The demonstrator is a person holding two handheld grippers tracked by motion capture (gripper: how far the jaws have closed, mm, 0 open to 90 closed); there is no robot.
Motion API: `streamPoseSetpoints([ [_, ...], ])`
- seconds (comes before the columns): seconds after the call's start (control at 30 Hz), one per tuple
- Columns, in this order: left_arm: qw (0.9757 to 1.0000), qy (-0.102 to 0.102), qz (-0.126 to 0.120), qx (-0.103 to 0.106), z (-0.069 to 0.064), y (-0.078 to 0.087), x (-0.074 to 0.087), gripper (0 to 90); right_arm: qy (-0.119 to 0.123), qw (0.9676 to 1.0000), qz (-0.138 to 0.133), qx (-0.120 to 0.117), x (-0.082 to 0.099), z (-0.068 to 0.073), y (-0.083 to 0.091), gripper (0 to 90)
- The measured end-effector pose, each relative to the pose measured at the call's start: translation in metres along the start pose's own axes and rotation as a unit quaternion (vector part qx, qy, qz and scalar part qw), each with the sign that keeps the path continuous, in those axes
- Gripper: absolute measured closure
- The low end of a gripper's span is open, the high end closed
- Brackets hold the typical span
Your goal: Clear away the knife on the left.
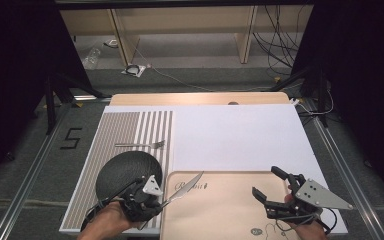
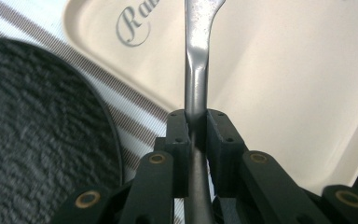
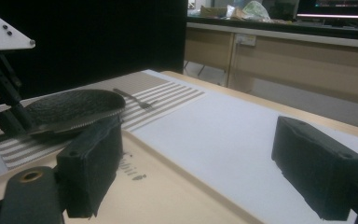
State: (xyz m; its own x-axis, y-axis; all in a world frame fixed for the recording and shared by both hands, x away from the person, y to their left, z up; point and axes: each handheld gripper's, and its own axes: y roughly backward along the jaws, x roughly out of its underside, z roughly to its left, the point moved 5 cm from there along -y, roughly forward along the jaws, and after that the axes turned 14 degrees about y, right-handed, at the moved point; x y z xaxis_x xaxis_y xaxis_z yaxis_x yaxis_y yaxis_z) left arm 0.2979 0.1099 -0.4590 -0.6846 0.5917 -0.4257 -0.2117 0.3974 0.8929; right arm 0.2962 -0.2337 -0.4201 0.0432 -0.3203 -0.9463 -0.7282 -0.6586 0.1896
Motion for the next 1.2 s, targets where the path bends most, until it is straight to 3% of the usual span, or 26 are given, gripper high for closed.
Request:
streamPoseSetpoints([
  [0.23, 0.9997, -0.015, 0.013, 0.011, -0.015, -0.01, -0.009, 79.3, 0.001, 1.0, -0.001, 0.0, 0.0, 0.0, 0.0, 17.3],
  [0.4, 0.9993, -0.013, 0.017, 0.031, -0.024, -0.015, -0.011, 79.3, 0.002, 1.0, -0.003, 0.002, -0.001, -0.001, 0.001, 17.3],
  [1.2, 0.9954, -0.041, 0.059, 0.063, -0.06, -0.037, -0.021, 79.3, 0.004, 1.0, -0.003, 0.0, -0.001, 0.0, 0.001, 17.3],
])
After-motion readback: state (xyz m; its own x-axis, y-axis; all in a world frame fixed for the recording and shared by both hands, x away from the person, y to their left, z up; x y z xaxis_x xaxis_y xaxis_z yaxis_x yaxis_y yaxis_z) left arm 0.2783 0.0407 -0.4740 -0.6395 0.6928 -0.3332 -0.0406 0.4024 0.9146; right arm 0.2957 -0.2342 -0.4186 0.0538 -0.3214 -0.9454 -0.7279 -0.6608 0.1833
